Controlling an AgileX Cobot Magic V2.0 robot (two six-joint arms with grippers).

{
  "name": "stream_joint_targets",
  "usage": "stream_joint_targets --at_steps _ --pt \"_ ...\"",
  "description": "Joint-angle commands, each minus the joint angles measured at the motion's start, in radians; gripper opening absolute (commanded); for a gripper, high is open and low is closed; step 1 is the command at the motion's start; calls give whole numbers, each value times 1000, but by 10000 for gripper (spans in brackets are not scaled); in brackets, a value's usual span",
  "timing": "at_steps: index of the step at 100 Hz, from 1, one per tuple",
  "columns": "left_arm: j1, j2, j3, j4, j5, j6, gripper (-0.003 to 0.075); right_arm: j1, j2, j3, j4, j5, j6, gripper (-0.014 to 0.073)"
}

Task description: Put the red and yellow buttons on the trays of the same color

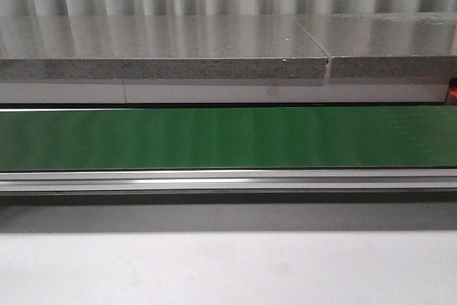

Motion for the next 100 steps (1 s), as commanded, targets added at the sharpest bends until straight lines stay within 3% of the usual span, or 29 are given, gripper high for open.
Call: stream_joint_targets --at_steps 1,38,100 --pt "27 21 -34 -14 -26 -8 491 0 9 -25 3 -61 -7 -67" --pt "49 183 -60 -53 -114 -8 491 0 9 -25 3 -61 -7 -67" --pt "49 355 -151 -51 -111 -8 490 0 9 -25 3 -61 -7 -67"
